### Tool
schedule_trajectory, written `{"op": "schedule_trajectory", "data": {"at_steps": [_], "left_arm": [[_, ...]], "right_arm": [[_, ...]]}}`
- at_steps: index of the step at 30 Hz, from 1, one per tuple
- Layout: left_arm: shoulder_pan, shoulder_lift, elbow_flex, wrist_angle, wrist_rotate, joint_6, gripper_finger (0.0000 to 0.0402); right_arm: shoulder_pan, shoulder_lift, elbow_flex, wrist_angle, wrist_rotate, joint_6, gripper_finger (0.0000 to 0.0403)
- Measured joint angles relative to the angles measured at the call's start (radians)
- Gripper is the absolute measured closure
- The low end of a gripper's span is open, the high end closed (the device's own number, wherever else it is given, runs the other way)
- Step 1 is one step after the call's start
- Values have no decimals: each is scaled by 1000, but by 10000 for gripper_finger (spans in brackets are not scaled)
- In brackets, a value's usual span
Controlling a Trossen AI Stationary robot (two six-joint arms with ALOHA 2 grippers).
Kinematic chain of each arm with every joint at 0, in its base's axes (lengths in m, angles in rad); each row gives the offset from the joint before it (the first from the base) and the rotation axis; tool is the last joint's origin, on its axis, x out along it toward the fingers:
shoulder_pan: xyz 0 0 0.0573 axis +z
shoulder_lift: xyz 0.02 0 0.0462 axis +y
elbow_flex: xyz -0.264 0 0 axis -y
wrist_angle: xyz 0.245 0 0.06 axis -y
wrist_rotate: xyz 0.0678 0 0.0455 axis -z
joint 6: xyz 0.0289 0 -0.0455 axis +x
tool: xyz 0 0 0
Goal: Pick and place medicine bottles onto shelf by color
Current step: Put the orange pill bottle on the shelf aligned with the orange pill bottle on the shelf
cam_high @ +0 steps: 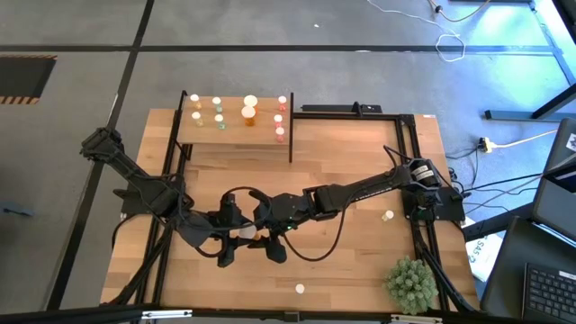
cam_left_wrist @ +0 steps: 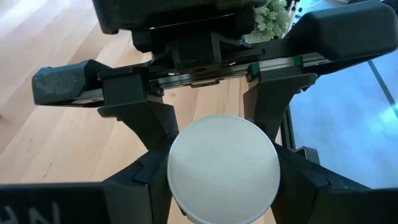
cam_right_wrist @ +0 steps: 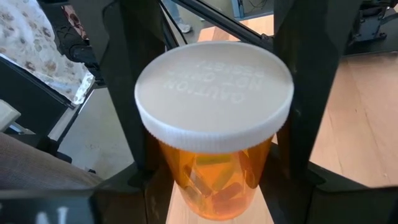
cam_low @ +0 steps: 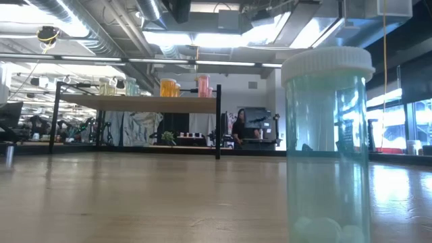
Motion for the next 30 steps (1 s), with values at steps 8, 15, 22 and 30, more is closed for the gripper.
{"op": "schedule_trajectory", "data": {"at_steps": [8, 15, 22, 30], "left_arm": [[22, 0, 0, -1, 48, 16, 200], [25, 0, 0, -1, 75, 35, 180], [25, -2, 0, -3, 70, 57, 178], [24, -43, -1, -7, 58, 69, 178]], "right_arm": [[0, 0, 0, -5, -4, 2, 198], [1, 0, 0, -6, -9, 6, 198], [1, 0, 0, -14, -9, 6, 199], [-1, -4, 2, -9, -6, 5, 199]]}}
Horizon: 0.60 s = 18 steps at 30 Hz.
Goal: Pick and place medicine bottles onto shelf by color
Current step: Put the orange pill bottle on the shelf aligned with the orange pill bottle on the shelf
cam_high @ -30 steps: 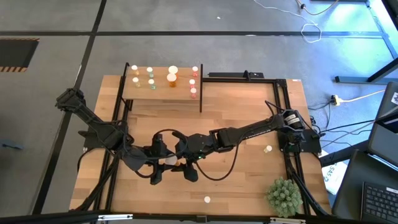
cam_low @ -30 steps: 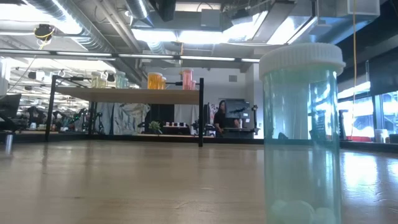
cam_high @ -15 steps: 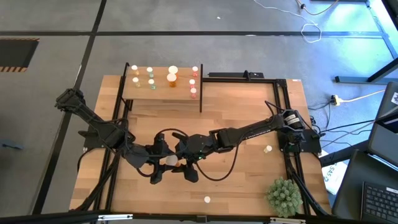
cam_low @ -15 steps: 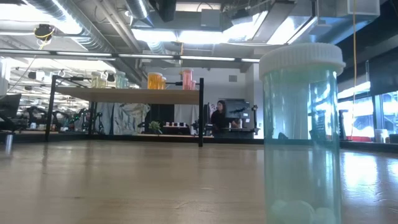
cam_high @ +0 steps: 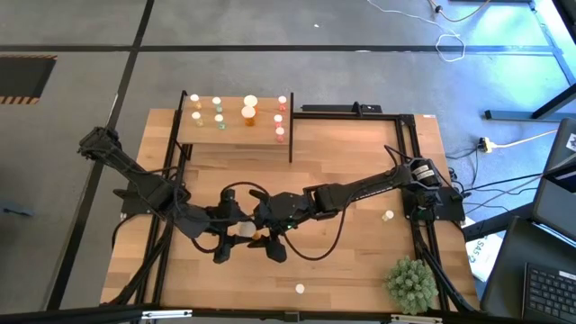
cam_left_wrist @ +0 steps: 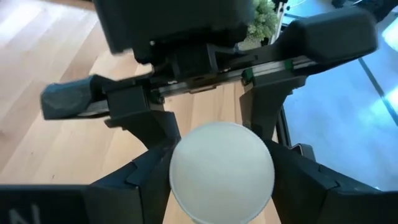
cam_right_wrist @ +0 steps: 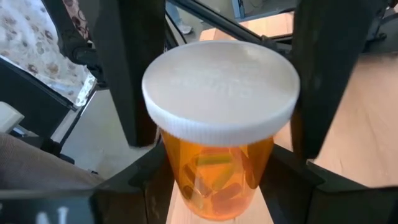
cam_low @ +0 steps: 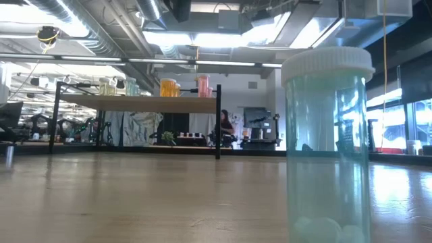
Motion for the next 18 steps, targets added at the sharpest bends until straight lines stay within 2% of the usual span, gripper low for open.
{"op": "schedule_trajectory", "data": {"at_steps": [18], "left_arm": [[5, -43, -1, 4, 1, 38, 178]], "right_arm": [[1, 0, -1, -1, 3, -3, 199]]}}
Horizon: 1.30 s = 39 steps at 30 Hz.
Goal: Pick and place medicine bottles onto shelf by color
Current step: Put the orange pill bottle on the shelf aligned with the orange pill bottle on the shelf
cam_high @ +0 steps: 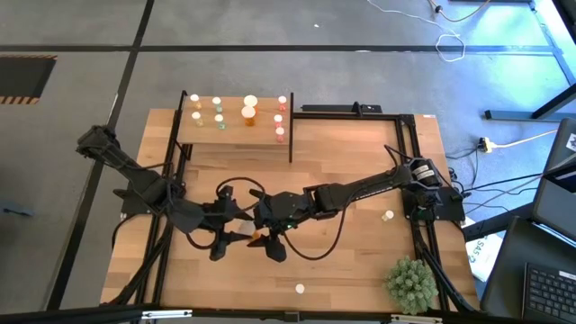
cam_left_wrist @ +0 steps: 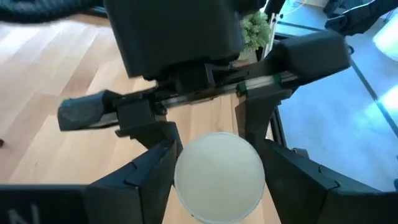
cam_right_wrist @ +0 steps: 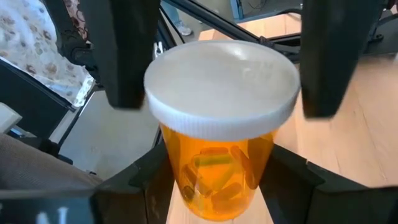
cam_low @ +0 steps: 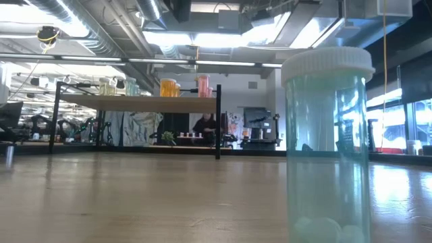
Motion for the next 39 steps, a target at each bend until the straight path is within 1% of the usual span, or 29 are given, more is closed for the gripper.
{"op": "schedule_trajectory", "data": {"at_steps": [9, 16, 19, 23, 26, 31, 39], "left_arm": [[32, -59, 2, 4, -10, 42, 178], [36, -117, 2, -7, -10, 126, 178], [35, -132, 2, -29, -10, 168, 178], [35, -150, 2, -63, -9, 161, 178], [35, -156, 2, -61, -9, 160, 178], [35, -155, 2, -61, -9, 160, 178], [35, -154, 2, -61, -9, 160, 178]], "right_arm": [[0, 3, -2, -3, 3, 2, 199], [0, 3, -2, 1, 6, 0, 199], [0, 1, -2, -4, 53, 0, 199], [-1, -6, -3, -7, 147, -2, 199], [-1, -11, -3, -4, 224, -1, 199], [-1, -11, -3, 4, 321, 0, 199], [-1, -30, -3, -3, 429, 0, 199]]}}
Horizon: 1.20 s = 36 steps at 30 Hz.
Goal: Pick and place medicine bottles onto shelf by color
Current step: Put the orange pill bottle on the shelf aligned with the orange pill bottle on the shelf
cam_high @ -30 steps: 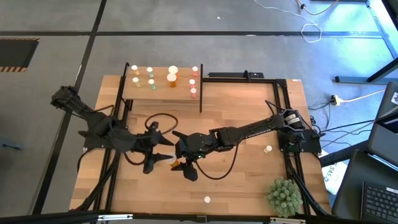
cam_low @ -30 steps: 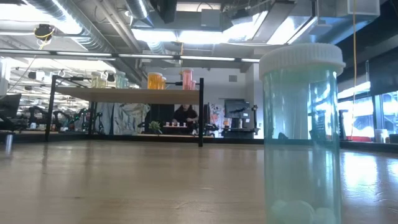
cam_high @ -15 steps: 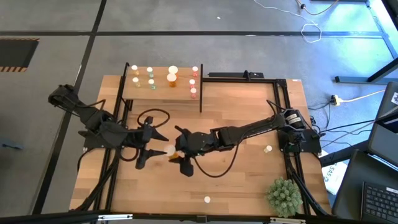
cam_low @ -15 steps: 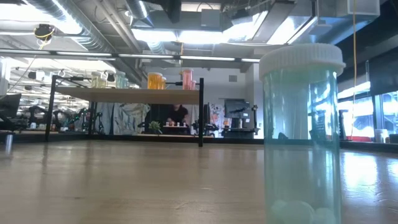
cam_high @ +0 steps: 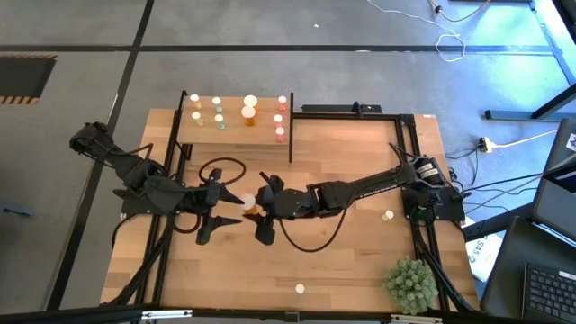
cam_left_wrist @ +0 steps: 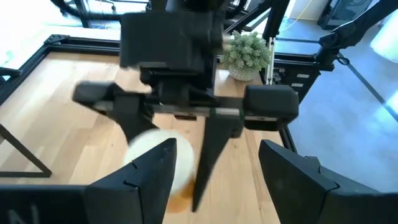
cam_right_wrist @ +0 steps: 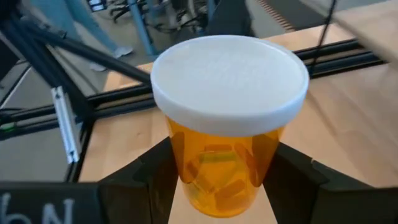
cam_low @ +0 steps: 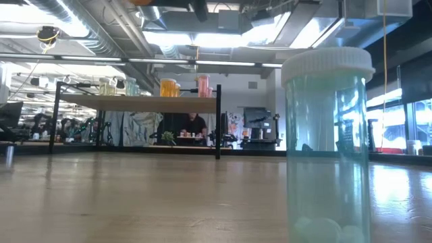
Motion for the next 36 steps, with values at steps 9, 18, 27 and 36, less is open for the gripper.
{"op": "schedule_trajectory", "data": {"at_steps": [9, 18, 27, 36], "left_arm": [[0, 1, 0, 1, 1, -1, 178], [-6, -48, 0, 5, 1, -9, 178], [-13, -180, 0, -16, 0, -5, 178], [-13, -240, 0, -109, 0, -29, 178]], "right_arm": [[0, -49, 0, -33, 160, 0, 199], [-25, -49, 2, 38, 351, 0, 199], [-101, 37, 2, 120, 446, 83, 199], [-151, 157, 2, 417, 525, 21, 199]]}}
